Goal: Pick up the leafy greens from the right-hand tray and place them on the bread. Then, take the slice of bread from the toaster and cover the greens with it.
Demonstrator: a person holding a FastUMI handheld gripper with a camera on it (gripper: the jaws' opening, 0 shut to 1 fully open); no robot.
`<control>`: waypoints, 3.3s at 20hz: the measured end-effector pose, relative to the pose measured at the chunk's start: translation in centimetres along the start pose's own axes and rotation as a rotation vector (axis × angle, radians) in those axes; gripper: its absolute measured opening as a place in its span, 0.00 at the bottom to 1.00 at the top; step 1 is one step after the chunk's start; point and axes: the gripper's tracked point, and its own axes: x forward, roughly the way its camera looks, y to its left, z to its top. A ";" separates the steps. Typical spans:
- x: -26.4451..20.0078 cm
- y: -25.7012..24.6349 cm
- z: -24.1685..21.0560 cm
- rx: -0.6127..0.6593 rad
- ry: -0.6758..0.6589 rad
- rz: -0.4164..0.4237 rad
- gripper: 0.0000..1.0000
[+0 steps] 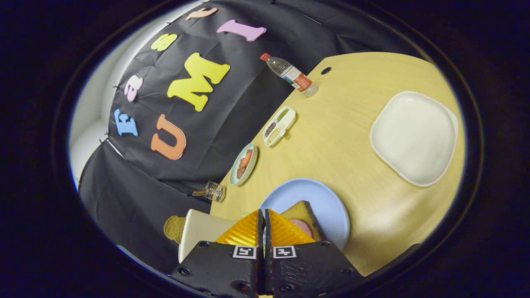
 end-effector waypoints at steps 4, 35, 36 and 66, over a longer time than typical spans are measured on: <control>-0.1 -2.5 0.2 -0.078 0.006 -0.070 0.07; -0.1 26.0 -12.0 -0.863 -0.343 -0.004 0.96; 1.0 26.6 -12.9 -0.875 -0.324 -0.006 0.96; 2.3 29.0 -8.7 -0.767 -0.319 -0.032 0.02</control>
